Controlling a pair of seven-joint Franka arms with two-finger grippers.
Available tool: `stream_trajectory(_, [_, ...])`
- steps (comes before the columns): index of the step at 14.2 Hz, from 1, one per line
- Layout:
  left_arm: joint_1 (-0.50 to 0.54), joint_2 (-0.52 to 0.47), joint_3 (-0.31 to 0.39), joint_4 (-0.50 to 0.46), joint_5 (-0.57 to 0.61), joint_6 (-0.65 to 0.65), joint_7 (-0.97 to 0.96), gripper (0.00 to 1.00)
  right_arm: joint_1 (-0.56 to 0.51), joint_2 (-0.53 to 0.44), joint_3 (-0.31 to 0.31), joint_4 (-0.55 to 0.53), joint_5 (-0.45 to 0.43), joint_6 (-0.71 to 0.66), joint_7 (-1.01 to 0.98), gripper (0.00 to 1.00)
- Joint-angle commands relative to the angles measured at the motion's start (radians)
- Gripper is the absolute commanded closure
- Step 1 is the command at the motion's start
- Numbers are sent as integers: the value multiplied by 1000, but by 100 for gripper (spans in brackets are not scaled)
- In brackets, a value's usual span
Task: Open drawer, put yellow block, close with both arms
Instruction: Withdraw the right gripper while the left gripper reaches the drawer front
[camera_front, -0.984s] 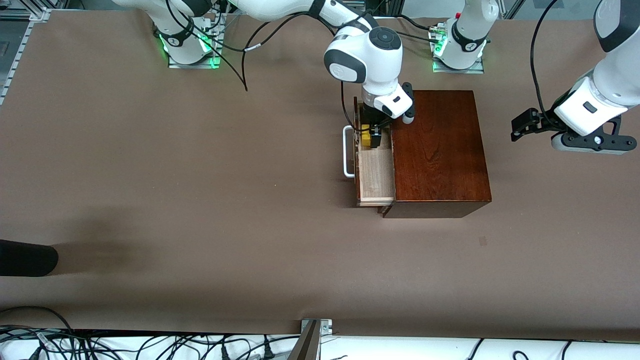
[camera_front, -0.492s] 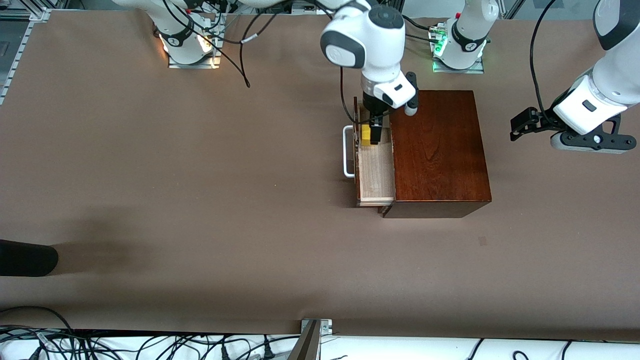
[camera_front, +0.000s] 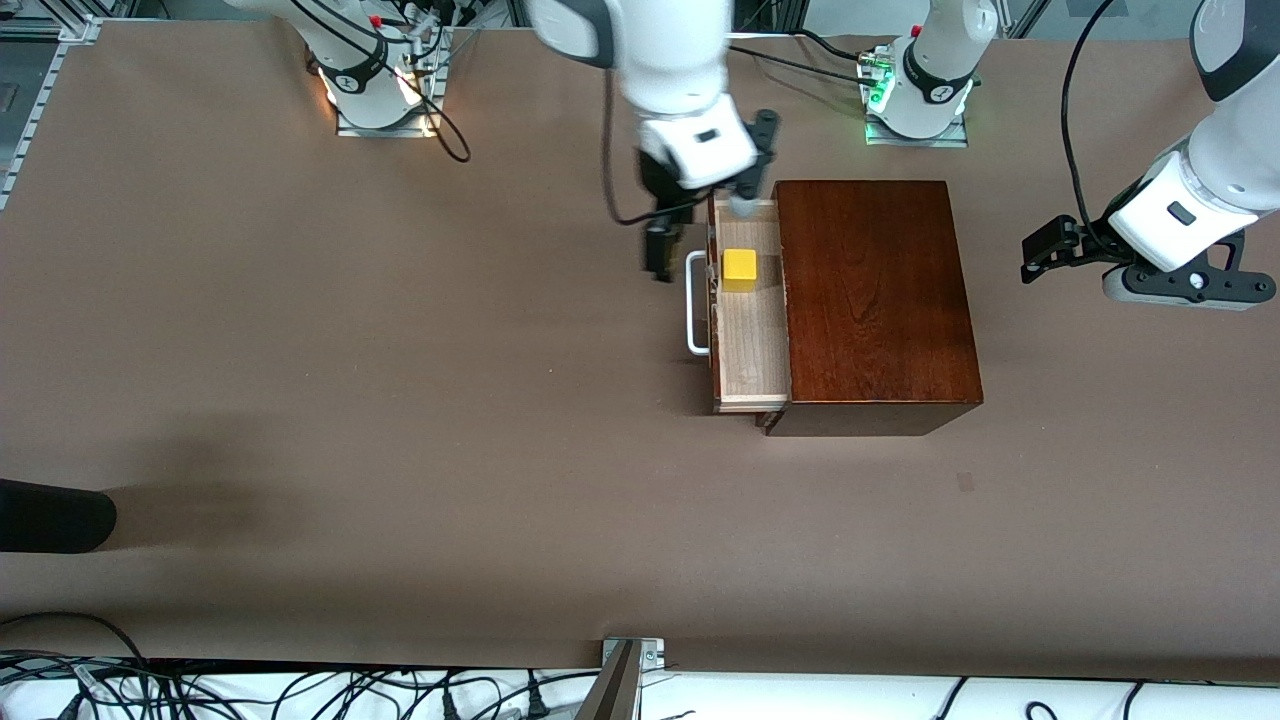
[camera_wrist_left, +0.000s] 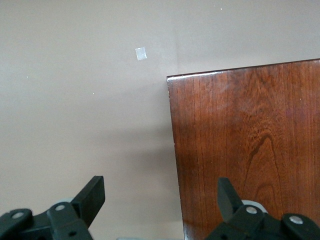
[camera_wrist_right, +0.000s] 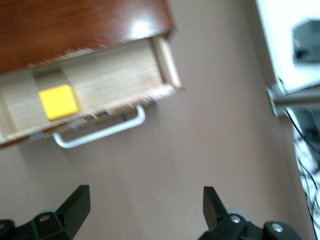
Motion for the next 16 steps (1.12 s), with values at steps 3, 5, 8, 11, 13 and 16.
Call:
stream_trajectory(3, [-24,36,-30,39,-55,-21,239,0,-164,-150,-7,-65,30,-65,14,0])
stream_trajectory(5, [-33,59,-49,61,-80,-32,310,0,-250,-217,-7,-106,89,-72,11,0])
stream_trajectory(8, [-68,116,-113,64,-81,-55,474,0,-439,-375,-7,-285,269,-77,-1,0])
stream_trajectory(11, [-107,218,-175,111,-117,-18,535,0,-557,-501,-7,-433,289,-78,2,0])
stream_trajectory(13, [-162,292,-201,131,-124,77,624,0,-591,-553,-14,-493,288,-80,2,0])
stream_trajectory(16, [-211,399,-331,179,-77,199,680,0,-593,-586,-65,-557,278,-66,8,0])
